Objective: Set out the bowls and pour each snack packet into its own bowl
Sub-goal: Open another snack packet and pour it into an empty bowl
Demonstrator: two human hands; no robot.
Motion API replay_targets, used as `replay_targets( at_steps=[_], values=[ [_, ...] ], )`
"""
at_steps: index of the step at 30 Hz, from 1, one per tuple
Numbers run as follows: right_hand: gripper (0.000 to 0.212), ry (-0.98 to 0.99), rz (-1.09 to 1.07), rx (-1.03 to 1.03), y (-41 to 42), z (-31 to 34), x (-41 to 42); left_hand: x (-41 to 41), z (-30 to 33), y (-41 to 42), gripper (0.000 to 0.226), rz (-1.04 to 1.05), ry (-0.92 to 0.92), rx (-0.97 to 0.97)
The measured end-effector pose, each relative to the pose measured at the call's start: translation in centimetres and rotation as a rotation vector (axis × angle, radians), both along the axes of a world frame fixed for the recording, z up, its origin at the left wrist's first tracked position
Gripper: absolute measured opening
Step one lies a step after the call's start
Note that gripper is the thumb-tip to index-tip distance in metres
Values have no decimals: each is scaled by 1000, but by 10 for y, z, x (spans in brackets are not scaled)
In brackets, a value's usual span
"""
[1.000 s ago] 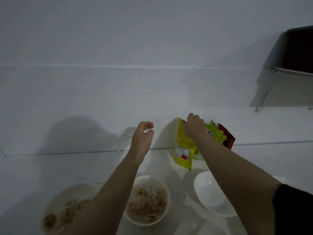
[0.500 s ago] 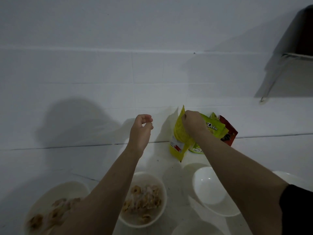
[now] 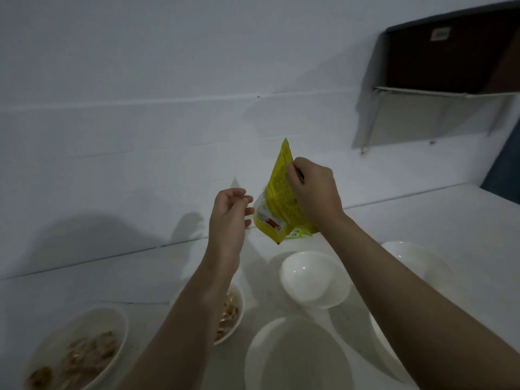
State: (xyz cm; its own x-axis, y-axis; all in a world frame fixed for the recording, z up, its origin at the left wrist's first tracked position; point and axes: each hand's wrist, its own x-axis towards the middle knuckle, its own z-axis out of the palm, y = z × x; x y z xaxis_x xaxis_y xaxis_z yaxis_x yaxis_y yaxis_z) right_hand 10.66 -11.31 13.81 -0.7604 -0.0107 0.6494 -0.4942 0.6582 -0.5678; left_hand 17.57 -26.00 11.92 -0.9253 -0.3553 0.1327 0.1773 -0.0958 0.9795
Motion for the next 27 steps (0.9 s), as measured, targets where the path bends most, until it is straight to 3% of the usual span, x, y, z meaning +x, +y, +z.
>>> replay_targets(
  at_steps=[11, 18, 27],
  values=[
    [36, 137, -46, -81, 102, 8, 95, 35, -8, 105, 21, -38, 146, -220],
    [39, 28, -21, -119, 214, 13, 126, 49, -19, 218, 22, -152, 181, -181],
    [41, -254, -141, -163, 353, -12, 154, 61, -39, 357, 22, -406, 109, -322]
  ],
)
